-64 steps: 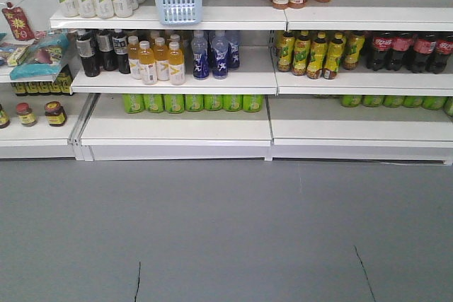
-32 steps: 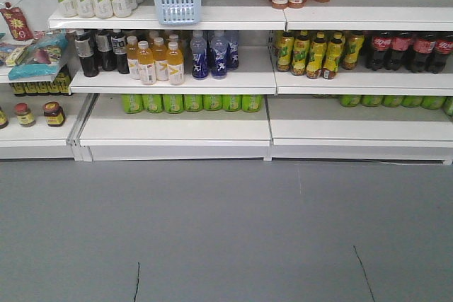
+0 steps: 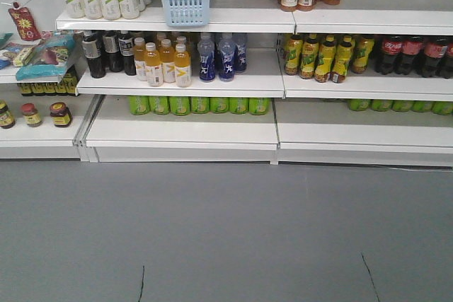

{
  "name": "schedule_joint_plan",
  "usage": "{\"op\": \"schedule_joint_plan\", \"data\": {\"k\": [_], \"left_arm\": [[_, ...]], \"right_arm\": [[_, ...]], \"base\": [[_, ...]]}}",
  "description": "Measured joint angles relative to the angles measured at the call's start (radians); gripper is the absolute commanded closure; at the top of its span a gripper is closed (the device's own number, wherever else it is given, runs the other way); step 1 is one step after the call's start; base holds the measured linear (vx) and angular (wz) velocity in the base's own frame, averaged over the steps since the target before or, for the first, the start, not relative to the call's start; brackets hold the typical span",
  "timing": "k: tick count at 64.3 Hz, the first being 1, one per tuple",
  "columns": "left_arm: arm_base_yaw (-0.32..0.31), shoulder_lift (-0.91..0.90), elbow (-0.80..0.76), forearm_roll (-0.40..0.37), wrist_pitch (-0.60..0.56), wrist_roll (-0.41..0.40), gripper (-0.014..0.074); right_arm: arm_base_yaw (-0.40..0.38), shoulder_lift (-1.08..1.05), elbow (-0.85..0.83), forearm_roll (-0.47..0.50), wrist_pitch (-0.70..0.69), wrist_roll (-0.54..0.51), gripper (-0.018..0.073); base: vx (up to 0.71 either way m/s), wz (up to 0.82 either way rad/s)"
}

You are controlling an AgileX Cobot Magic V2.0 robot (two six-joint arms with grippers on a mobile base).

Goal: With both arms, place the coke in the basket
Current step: 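Drive the base toward the shelf holding the light-blue basket, then drive closer, aligning the left gripper with the light-blue basket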

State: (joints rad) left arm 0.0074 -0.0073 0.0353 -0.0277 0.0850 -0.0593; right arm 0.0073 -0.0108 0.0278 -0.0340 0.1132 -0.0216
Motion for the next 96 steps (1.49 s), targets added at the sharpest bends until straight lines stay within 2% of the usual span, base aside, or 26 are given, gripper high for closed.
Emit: {"op": "schedule_joint_plan", "data": {"k": [96], "left_arm": [[0.000, 0.000, 0.000, 0.000, 0.000, 0.000, 0.0603]], "right_arm": [[0.000, 0.000, 0.000, 0.000, 0.000, 0.000, 0.0569]], "base": [[0.09, -0.02]]}}
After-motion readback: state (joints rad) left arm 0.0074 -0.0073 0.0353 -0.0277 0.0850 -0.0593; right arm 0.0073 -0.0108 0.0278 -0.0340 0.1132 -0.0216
